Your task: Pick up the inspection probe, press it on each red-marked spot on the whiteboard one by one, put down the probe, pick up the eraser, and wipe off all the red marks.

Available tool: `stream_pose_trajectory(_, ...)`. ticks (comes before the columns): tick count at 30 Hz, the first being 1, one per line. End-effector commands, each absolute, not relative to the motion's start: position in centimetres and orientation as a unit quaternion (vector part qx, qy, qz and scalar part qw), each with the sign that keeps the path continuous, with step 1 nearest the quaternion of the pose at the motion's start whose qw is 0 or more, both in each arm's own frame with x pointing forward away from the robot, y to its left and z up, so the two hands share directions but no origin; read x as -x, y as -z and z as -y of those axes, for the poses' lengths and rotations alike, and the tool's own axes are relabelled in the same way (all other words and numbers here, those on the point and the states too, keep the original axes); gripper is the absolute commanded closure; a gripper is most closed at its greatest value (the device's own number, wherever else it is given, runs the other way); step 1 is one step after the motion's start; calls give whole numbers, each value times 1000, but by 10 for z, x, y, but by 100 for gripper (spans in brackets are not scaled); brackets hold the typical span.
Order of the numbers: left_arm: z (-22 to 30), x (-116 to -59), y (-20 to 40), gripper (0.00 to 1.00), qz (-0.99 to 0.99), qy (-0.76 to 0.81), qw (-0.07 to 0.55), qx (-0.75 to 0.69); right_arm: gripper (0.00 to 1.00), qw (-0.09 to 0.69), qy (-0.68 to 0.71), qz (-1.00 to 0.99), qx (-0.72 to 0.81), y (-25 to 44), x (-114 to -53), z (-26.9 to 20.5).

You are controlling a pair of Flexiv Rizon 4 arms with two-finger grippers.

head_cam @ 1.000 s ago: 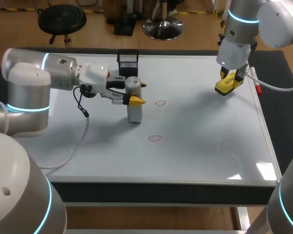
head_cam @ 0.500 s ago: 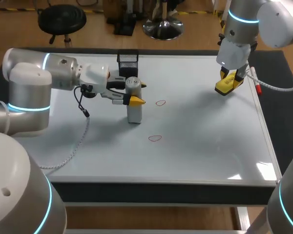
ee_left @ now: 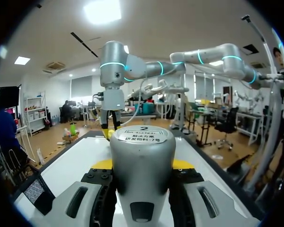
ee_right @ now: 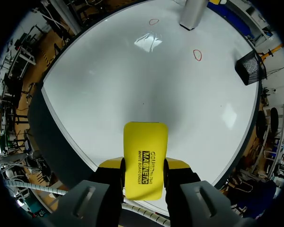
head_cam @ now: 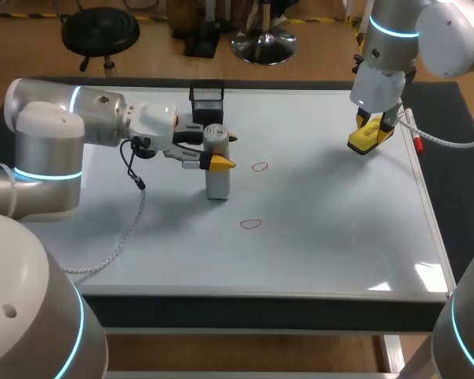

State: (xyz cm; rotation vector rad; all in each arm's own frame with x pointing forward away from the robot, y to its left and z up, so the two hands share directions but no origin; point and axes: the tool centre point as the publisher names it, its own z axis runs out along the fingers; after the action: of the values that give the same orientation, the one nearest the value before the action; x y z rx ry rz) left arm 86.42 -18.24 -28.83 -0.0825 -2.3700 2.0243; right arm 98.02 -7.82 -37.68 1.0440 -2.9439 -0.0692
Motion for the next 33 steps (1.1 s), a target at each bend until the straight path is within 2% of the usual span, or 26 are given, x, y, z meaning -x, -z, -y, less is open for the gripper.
stream_pose_trajectory(1, 181, -864, 288, 100, 759, -650, 10, 25, 100, 9, 21, 942, -335, 376, -980, 79)
stream_pose_trajectory(7, 176, -862, 280, 100, 759, -651, 2, 15, 100, 9, 21, 942, -335, 376, -980, 79)
stream_pose_trajectory(17, 150, -861, 256, 100, 756, -653, -48, -18, 100, 9, 21, 942, -335, 376, -980, 79)
stream_pose_trajectory(33, 78, -858, 236, 100, 759, -629, -131, -102, 100, 9, 21, 942, -335, 376, -980, 79)
